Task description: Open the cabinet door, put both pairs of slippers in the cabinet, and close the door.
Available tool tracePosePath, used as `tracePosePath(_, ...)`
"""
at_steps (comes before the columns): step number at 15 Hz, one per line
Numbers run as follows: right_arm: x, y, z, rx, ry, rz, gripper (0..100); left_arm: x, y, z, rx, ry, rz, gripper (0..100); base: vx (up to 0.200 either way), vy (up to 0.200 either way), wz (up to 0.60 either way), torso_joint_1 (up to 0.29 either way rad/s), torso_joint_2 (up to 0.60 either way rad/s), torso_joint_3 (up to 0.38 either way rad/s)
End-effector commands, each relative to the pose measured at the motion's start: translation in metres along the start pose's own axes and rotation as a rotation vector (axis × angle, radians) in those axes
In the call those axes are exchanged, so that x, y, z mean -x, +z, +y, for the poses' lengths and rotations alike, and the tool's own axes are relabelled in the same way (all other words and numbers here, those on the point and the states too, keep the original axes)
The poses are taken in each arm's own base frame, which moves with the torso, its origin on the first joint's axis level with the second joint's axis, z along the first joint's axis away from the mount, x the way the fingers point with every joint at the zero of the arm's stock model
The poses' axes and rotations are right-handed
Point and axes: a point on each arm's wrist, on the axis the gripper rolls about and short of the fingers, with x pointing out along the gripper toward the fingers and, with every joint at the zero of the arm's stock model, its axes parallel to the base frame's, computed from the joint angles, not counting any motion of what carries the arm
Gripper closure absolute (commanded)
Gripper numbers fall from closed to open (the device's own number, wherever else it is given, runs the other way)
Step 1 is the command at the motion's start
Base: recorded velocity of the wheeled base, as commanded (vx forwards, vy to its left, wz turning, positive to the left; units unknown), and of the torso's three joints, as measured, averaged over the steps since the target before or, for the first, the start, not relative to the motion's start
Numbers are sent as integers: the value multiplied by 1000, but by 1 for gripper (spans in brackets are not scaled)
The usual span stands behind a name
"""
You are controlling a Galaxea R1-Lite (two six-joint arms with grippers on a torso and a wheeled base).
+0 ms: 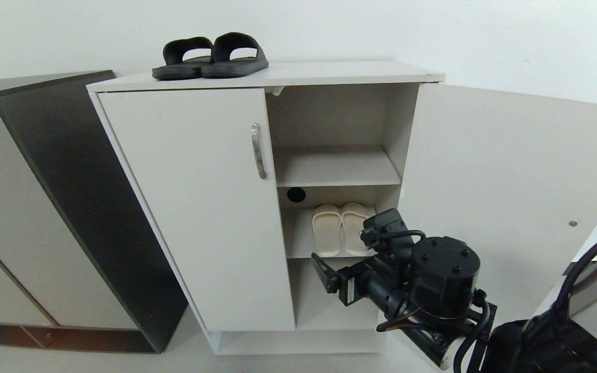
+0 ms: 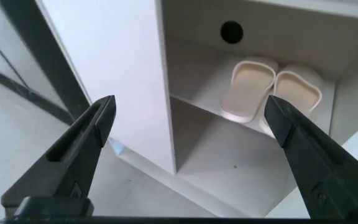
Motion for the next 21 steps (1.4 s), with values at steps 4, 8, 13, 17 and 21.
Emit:
tracePosePath(4,25,-1,-6,9,98,42,0,0,0,0,2,-1,0,100,0,0,0,2,-5,58)
tracePosePath(8,33,0,-8,4,163,57,0,0,0,0,6,-1,0,100,0,0,0,0,0,0)
tracePosePath(13,35,-5,-8,6,191,77,0,0,0,0,6,-1,1,100,0,160,0,8,1,4)
tracePosePath(17,36,-5,-8,6,192,77,0,0,0,0,6,-1,1,100,0,200,0,1,1,5)
tracePosePath(21,38,-6,-9,7,204,83,0,0,0,0,6,-1,1,100,0,200,0,1,4,2)
